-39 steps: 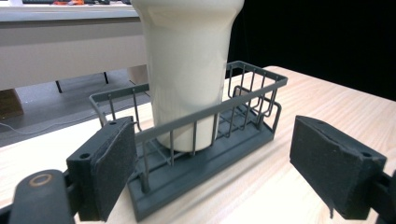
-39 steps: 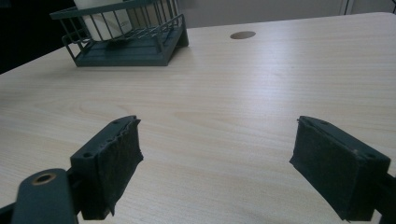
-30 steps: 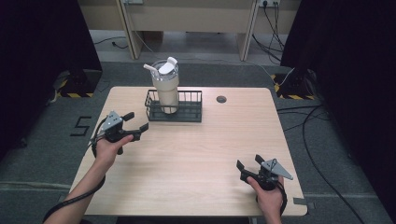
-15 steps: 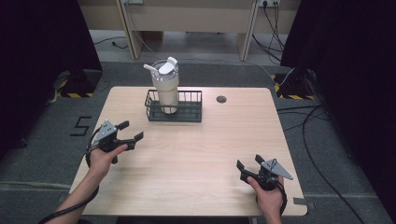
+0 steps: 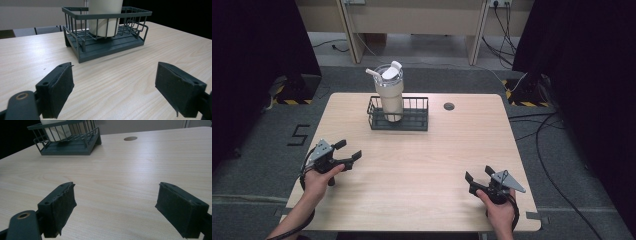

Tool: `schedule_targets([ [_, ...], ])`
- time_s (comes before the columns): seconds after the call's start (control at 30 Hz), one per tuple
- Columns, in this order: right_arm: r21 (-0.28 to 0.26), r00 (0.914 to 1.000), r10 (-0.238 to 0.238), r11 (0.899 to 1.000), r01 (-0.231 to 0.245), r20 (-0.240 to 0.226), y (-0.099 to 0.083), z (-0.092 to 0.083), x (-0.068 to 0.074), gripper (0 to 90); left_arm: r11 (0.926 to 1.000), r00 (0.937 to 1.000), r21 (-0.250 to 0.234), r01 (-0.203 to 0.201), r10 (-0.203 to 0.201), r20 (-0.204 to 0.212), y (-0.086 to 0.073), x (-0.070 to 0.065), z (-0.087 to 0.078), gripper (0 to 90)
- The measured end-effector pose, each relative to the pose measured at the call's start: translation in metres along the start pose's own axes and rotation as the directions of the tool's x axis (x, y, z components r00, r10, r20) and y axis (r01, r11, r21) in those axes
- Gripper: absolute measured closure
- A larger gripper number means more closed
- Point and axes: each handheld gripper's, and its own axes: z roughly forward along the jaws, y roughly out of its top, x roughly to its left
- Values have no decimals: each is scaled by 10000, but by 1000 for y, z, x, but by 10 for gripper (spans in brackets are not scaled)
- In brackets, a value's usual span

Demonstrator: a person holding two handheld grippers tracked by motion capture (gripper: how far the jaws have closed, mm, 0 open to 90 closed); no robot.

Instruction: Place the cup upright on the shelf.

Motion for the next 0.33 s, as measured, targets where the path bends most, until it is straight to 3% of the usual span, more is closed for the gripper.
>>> schedule_targets([
  [0.33, -7, 10000, 3, 10000, -3, -13, 0, -1, 0, 154, 9999, 9998, -18, 133, -133, -125, -1, 5, -1, 144],
])
